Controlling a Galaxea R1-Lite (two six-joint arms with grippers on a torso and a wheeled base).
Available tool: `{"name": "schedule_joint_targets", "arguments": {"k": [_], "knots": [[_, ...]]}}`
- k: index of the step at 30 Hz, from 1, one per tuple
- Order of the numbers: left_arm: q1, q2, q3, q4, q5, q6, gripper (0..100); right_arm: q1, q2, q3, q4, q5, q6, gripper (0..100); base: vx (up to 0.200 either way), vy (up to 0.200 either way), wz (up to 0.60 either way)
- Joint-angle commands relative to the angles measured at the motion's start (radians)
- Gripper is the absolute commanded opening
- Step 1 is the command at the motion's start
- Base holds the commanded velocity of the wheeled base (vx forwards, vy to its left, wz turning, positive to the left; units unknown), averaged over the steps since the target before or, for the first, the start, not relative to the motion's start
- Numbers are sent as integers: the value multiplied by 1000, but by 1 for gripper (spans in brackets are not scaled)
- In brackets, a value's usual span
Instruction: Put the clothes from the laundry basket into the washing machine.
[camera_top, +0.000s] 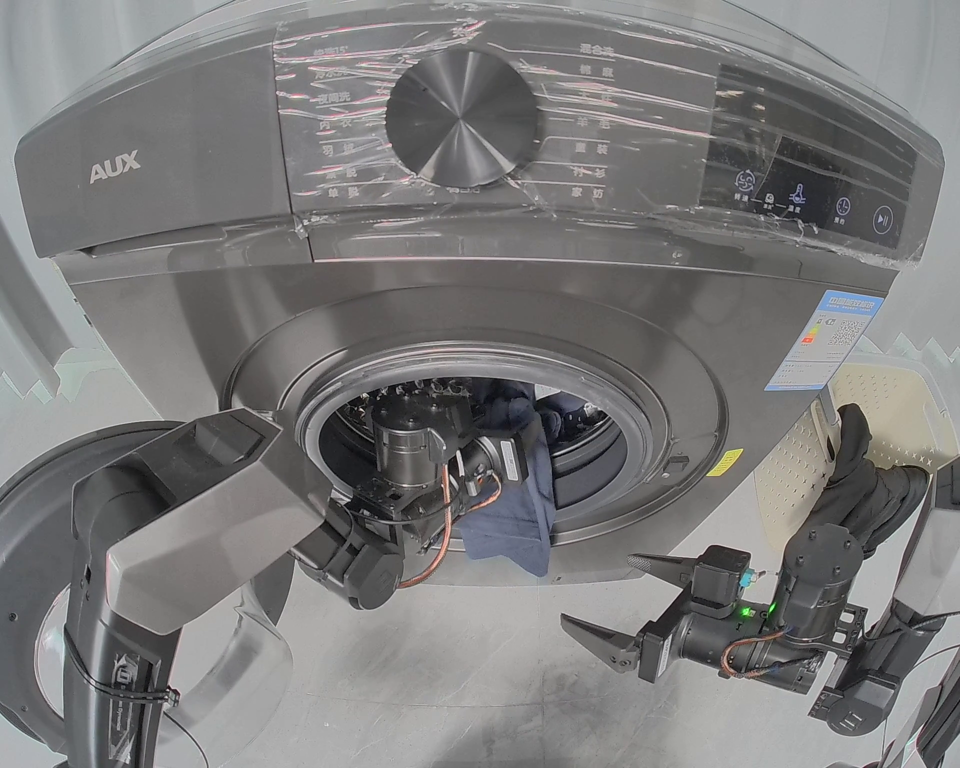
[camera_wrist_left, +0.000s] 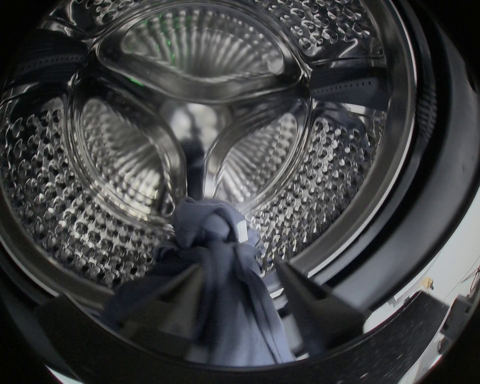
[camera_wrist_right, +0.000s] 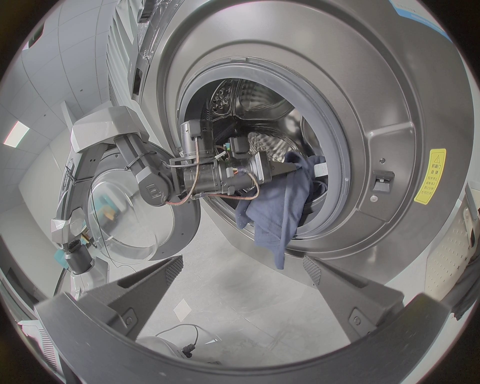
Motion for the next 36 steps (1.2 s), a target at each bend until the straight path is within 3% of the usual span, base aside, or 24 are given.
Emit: {"name": "schedule_joint_targets", "arguments": {"k": [1, 4, 6, 12, 17, 21, 22, 25, 29, 32, 33, 36], "knots": [[-9, -38, 94, 21, -1, 12, 100, 1, 1, -4, 0, 0, 0, 100, 0, 0, 0], [-6, -38, 151, 25, -10, 67, 100, 1, 3, -4, 0, 0, 2, 100, 0, 0, 0], [-7, -36, 174, 24, -15, 81, 100, 1, 3, -4, 0, 0, 0, 100, 0, 0, 0], [-12, -27, 191, 18, -21, 87, 100, 1, 3, -4, 0, 0, 2, 100, 0, 0, 0], [0, 14, 181, 19, -35, 145, 100, 8, 3, -4, 0, -1, 2, 100, 0, 0, 0], [5, 34, 177, 22, -33, 170, 100, 14, 11, -6, 0, -1, 3, 100, 0, 0, 0], [7, 36, 177, 24, -33, 173, 0, 14, 11, -6, 0, -1, 5, 100, 0, 0, 0], [5, 37, 158, 22, -35, 173, 0, 16, 12, -6, 0, -1, 5, 100, 0, 0, 0], [0, 33, 66, 10, -29, 144, 0, 16, 14, -10, 0, -3, 6, 100, 0, 0, 0], [-4, 34, -47, -8, -4, 30, 0, 25, 20, -12, 0, -4, 6, 100, 0, 0, 0], [-4, 34, -70, -13, 11, 4, 0, 30, 20, -12, 0, -4, 8, 100, 0, 0, 0], [-1, 42, -122, -18, 33, -4, 0, 31, 26, -13, -1, -6, 14, 100, 0, 0, 0]]}}
